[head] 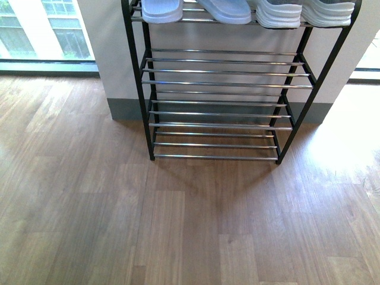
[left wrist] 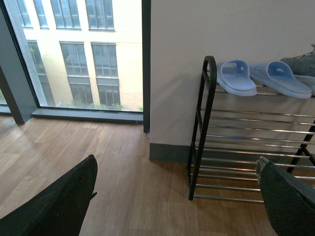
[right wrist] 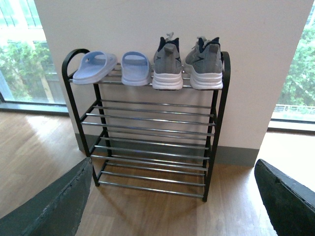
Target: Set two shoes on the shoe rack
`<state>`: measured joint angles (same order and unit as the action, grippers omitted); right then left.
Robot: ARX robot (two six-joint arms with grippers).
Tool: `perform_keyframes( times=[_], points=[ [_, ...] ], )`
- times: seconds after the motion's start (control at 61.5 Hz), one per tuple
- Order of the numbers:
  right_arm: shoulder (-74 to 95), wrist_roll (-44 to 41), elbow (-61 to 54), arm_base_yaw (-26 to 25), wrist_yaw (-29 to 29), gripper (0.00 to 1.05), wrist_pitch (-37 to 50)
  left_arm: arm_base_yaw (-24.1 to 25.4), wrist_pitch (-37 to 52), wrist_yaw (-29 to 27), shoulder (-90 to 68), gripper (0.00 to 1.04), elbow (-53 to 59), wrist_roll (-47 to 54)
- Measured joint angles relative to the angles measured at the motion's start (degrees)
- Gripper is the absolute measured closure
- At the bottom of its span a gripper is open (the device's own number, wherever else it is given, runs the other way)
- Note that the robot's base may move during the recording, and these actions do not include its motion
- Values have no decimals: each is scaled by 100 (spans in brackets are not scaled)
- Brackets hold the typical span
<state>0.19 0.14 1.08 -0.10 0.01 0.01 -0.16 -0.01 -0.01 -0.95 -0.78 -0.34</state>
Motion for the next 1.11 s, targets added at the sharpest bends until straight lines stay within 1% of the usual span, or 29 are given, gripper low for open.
perform_keyframes(
  times=[1.106],
  points=[
    [4, 0, 0, 0, 2, 9, -2, 0, 0, 2, 0, 9, 0, 7]
  ],
)
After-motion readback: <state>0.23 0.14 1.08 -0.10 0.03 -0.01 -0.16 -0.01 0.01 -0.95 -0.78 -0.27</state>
